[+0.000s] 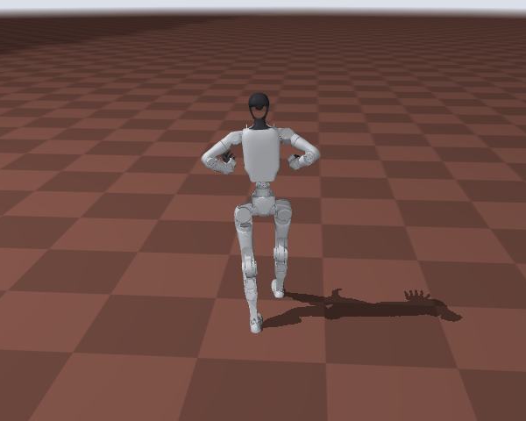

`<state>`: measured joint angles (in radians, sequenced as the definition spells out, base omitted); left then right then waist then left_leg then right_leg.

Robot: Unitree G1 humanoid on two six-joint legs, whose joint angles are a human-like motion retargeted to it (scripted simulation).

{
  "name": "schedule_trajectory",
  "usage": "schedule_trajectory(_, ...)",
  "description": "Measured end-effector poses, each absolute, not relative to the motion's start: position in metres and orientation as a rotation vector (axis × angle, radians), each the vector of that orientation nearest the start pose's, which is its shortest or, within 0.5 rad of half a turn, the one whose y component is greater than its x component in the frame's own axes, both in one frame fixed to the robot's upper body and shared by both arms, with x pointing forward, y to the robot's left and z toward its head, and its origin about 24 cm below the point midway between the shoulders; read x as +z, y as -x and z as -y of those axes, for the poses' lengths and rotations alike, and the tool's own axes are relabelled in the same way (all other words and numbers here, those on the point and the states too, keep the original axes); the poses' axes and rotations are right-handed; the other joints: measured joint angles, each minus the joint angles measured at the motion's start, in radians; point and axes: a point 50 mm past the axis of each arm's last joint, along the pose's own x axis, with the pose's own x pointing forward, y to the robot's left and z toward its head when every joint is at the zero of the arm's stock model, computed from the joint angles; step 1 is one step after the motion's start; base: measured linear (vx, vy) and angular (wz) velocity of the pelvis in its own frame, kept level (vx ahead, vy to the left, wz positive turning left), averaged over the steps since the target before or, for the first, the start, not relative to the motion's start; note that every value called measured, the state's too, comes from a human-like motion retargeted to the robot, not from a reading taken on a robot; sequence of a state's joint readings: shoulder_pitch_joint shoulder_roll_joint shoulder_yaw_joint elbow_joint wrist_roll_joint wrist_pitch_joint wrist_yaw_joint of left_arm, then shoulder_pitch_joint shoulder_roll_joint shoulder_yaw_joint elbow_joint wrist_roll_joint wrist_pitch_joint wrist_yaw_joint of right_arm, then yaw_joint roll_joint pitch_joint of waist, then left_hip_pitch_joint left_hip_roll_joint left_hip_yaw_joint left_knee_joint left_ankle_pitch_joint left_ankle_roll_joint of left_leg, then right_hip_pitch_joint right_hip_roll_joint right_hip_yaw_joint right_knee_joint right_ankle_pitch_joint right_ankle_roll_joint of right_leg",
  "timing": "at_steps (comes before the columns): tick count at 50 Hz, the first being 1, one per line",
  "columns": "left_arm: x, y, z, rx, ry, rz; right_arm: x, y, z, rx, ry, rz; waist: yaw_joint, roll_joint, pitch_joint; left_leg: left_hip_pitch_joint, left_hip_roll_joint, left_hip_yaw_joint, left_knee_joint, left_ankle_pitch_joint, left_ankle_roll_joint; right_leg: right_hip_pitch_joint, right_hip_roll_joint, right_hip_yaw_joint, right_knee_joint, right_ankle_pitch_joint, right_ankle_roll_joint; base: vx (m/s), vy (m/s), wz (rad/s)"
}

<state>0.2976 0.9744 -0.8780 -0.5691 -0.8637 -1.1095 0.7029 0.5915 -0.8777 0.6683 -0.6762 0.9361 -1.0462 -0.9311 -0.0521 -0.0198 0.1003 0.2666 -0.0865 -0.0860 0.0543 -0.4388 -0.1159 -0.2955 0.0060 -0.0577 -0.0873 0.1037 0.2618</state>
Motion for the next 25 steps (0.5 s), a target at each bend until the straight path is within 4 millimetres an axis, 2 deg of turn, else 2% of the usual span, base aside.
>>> schedule_trajectory(2,0.099,-0.127,-0.182,0.113,0.773,0.169,0.086,-0.096,0.207,-0.591,-0.895,0.004,0.01,0.003,-0.004,0.032,0.002,-0.037,-0.001,0.008,0.009,0.01,0.015,0.017,0.0,0.025,0.0,0.68,-0.1,0.8)
schedule_trajectory(5,0.101,-0.129,-0.182,0.101,0.759,0.178,0.087,-0.1,0.213,-0.591,-0.895,0.043,0.022,0.002,-0.025,0.063,-0.034,-0.114,0.013,0.052,0.039,0.058,-0.034,0.022,0.0,0.062,0.0,0.68,0.08,0.98)
schedule_trajectory(9,0.1,-0.129,-0.181,0.088,0.729,0.178,0.088,-0.097,0.218,-0.652,-0.941,0.05,0.048,-0.02,-0.054,0.037,-0.092,-0.186,0.152,0.198,0.041,0.161,-0.132,-0.031,0.003,-0.023,-0.018,0.7,-0.01,1.02)
schedule_trajectory(12,0.1,-0.13,-0.18,0.073,0.698,0.178,0.088,-0.094,0.221,-0.693,-0.956,0.046,0.063,-0.061,-0.078,-0.134,-0.141,-0.139,0.47,0.3,0.036,0.211,-0.203,-0.089,0.031,-0.1,-0.037,0.62,-0.16,1.3)
schedule_trajectory(13,0.101,-0.13,-0.18,0.063,0.685,0.185,0.092,-0.097,0.22,-0.649,-0.918,0.063,0.067,-0.069,-0.093,-0.226,-0.14,-0.094,0.6,0.314,0.046,0.213,-0.218,-0.113,0.041,-0.116,-0.042,0.54,-0.16,1.4)
schedule_trajectory(15,0.107,-0.131,-0.18,0.026,0.65,0.217,0.112,-0.107,0.21,-0.418,-0.725,0.172,0.085,-0.085,-0.114,-0.39,-0.102,0.024,0.805,0.303,0.099,0.217,-0.239,-0.157,0.059,-0.143,-0.046,0.5,-0.16,1.24)
schedule_trajectory(17,0.108,-0.132,-0.177,-0.015,0.583,0.22,0.13,-0.111,0.192,-0.205,-0.507,0.27,0.12,-0.098,-0.115,-0.504,-0.037,0.151,0.907,0.229,0.177,0.221,-0.25,-0.188,0.075,-0.163,-0.04,0.48,-0.16,0.86)
schedule_trajectory(18,0.105,-0.132,-0.175,-0.023,0.541,0.197,0.126,-0.109,0.189,-0.226,-0.524,0.221,0.141,-0.108,-0.108,-0.536,-0.018,0.205,0.915,0.187,0.21,0.23,-0.26,-0.201,0.082,-0.173,-0.033,0.47,-0.16,0.57)
schedule_trajectory(19,0.102,-0.133,-0.175,-0.01,0.554,0.173,0.108,-0.107,0.193,-0.36,-0.713,0.061,0.162,-0.115,-0.099,-0.564,-0.003,0.249,0.903,0.149,0.228,0.232,-0.261,-0.206,0.09,-0.181,-0.03,0.47,-0.15,0.35)
schedule_trajectory(20,0.101,-0.133,-0.175,0.014,0.595,0.15,0.079,-0.1,0.197,-0.573,-0.97,-0.151,0.184,-0.119,-0.088,-0.59,0.009,0.286,0.88,0.113,0.239,0.232,-0.259,-0.207,0.098,-0.189,-0.029,0.46,-0.13,0.17)
schedule_trajectory(22,0.097,-0.132,-0.176,0.023,0.576,0.119,0.062,-0.096,0.189,-0.558,-1.006,-0.269,0.232,-0.128,-0.07,-0.607,-0.012,0.322,0.739,0.099,0.229,0.247,-0.258,-0.211,0.108,-0.204,-0.027,0.46,-0.1,0.04)
schedule_trajectory(25,0.093,-0.133,-0.18,0.089,0.583,0.094,0.04,-0.085,0.188,-0.71,-1.123,-0.379,0.305,-0.112,-0.04,-0.59,-0.041,0.338,0.404,0.157,0.162,0.275,-0.222,-0.209,0.115,-0.229,-0.04,0.47,-0.05,-0.19)
